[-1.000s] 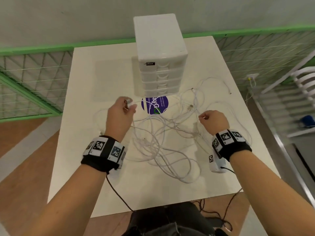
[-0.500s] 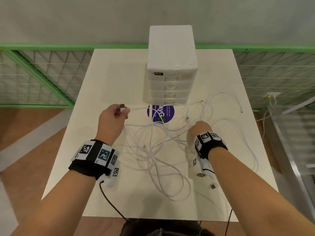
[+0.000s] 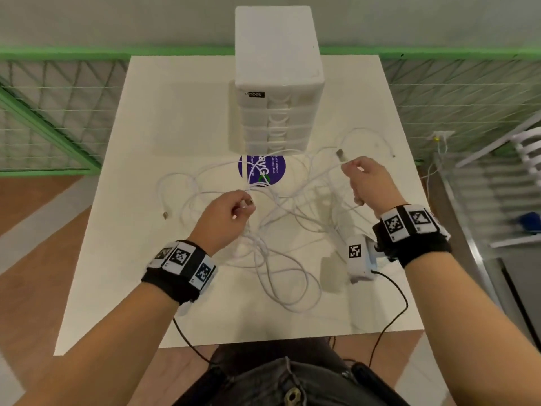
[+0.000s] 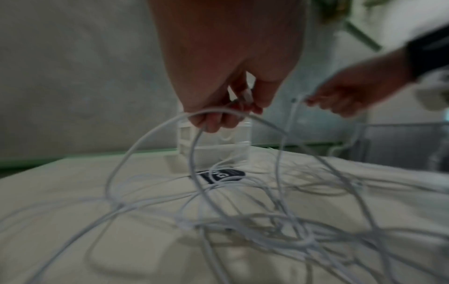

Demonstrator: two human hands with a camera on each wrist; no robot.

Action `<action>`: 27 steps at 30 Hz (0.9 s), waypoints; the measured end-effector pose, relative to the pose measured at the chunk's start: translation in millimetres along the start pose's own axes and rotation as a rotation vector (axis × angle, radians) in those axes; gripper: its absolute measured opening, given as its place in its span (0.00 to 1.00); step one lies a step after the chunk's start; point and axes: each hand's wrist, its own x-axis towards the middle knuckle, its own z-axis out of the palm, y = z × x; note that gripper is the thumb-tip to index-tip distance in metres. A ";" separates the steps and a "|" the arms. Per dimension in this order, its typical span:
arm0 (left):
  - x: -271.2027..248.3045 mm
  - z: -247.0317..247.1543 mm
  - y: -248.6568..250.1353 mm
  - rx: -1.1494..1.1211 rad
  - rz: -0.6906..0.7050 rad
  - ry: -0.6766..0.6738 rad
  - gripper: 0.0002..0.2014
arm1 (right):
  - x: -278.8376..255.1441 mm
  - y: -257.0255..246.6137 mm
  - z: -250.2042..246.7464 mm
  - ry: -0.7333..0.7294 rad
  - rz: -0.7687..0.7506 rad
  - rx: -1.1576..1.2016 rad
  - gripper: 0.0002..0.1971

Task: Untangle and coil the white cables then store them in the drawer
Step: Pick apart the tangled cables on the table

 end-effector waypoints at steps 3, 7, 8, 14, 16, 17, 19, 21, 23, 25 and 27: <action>-4.9 28.1 3.0 0.273 0.154 -0.295 0.17 | -8.2 4.8 -5.9 -0.148 -0.083 -0.470 0.18; -7.6 56.7 -11.6 0.729 0.197 -0.542 0.30 | -28.7 38.5 -14.8 -0.272 -0.034 -0.652 0.12; -7.2 59.0 -17.8 0.779 0.169 -0.556 0.30 | -36.3 46.6 -17.9 -0.282 -0.023 -0.654 0.09; -6.1 57.7 -30.5 0.740 0.112 -0.528 0.31 | -65.2 88.1 -21.4 -0.508 0.084 -0.991 0.14; -7.4 57.2 -32.2 0.673 0.118 -0.494 0.29 | -68.6 98.8 -18.3 -0.581 0.101 -1.105 0.21; -8.5 56.3 -32.8 0.623 0.131 -0.468 0.27 | -69.4 102.8 -17.0 -0.590 0.103 -1.134 0.21; -10.6 51.8 -34.8 0.492 0.166 -0.385 0.20 | -68.9 107.5 -14.9 -0.539 0.116 -1.124 0.13; -12.5 44.5 -35.8 0.299 0.163 -0.263 0.14 | -67.3 108.2 -13.8 -0.477 0.162 -1.068 0.07; -15.0 34.2 -34.8 0.134 0.124 -0.134 0.13 | -63.8 105.1 -10.9 -0.415 0.110 -1.045 0.04; -17.6 23.1 -36.8 0.017 0.051 0.004 0.12 | -60.8 95.1 -4.2 -0.310 0.003 -0.998 0.08; -20.1 12.7 -42.1 -0.069 -0.015 0.129 0.11 | -58.0 75.9 4.2 -0.179 -0.091 -0.821 0.12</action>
